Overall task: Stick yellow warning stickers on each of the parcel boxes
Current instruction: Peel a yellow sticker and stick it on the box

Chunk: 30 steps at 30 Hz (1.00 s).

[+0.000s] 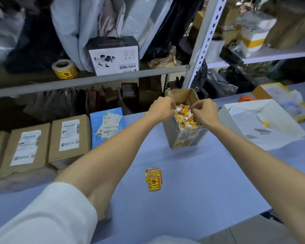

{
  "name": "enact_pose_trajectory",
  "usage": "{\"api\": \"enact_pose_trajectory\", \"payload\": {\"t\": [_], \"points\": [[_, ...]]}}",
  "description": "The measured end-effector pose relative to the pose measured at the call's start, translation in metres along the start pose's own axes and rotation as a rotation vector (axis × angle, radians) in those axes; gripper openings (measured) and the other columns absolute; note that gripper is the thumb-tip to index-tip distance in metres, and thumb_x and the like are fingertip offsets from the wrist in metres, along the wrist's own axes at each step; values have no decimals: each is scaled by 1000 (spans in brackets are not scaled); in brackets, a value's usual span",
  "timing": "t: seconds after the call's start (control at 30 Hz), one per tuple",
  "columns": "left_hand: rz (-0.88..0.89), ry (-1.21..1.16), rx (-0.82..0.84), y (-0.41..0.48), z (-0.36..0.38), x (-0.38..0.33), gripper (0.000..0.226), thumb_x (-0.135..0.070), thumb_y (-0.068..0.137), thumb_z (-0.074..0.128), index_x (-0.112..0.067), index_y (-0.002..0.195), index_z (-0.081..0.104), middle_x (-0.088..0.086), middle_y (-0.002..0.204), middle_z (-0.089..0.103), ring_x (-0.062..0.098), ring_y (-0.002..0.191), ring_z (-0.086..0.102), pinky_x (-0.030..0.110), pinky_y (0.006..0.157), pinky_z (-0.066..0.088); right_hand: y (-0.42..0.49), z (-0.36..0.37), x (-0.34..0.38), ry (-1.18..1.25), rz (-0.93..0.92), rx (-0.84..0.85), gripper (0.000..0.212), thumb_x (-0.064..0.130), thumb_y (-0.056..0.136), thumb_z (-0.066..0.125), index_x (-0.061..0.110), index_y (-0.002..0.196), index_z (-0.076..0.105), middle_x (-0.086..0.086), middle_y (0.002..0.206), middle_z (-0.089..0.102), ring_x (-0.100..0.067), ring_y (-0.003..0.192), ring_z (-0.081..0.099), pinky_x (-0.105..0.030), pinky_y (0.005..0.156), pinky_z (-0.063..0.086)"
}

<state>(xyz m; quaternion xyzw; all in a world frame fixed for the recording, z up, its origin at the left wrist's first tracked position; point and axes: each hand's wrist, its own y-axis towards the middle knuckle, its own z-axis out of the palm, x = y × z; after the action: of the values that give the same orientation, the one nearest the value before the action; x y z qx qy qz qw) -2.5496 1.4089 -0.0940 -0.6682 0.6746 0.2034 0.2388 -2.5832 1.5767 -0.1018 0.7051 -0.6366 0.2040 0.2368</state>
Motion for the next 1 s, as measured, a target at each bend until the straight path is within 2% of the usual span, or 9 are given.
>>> {"api": "enact_pose_trajectory", "payload": {"t": [0.1,0.2,0.33,0.47,0.57,0.67,0.73,0.9,1.0], "points": [[-62,-44,-13,-24,-6,21,18,-15,89,58,-15,103,68,7,106,69,24,95,65,36,80,55,-20,10,20,27,-62,64,16,7,82,60,7,87,76,-7,85,73,-17,81,63,-30,70,48],[-174,-69,-12,-64,-13,56,15,-14,89,57,-16,100,67,6,103,67,20,91,63,29,72,49,-51,36,53,28,-172,213,16,8,85,61,4,93,75,-8,89,72,-13,81,61,-25,71,44],[-326,-137,-72,-132,-24,104,19,-9,87,56,-15,99,68,3,95,65,18,86,61,30,77,50,-107,82,95,42,-184,377,16,10,84,63,5,94,74,-10,92,72,-19,86,66,-26,72,49],[-490,-177,-204,-216,-18,155,23,-4,83,55,-14,100,66,7,106,65,24,102,60,33,85,49,-172,136,114,29,-144,580,12,11,81,64,6,89,71,-13,94,71,-28,95,65,-32,76,49],[-706,-12,-292,-271,0,180,44,-4,80,58,-13,123,51,14,127,45,34,120,41,38,97,37,-213,171,121,-6,-101,690,36,26,85,68,4,113,63,-13,111,66,-28,108,59,-32,85,46],[-924,-139,-342,-307,13,204,55,-15,88,60,-2,134,32,20,136,32,39,126,32,44,100,35,-246,193,125,39,-28,750,65,36,87,66,3,138,41,-16,133,55,-30,122,51,-38,96,43],[-952,-301,-315,-320,18,219,51,-24,91,59,-2,131,35,19,135,36,37,126,38,43,99,36,-259,202,124,81,35,798,69,35,88,65,5,142,34,-16,137,51,-30,124,50,-38,98,44],[-913,-576,-348,-339,20,231,59,-26,83,67,-24,134,38,11,129,52,28,115,55,41,98,46,-272,206,122,247,123,808,57,31,88,66,14,137,42,-11,127,60,-24,108,61,-46,93,53],[-910,-652,-359,-342,23,230,63,-27,81,69,-29,135,38,7,130,54,26,112,58,43,98,48,-277,200,127,273,127,789,63,26,83,73,15,137,41,-1,121,60,-17,101,59,-31,85,52]]}}
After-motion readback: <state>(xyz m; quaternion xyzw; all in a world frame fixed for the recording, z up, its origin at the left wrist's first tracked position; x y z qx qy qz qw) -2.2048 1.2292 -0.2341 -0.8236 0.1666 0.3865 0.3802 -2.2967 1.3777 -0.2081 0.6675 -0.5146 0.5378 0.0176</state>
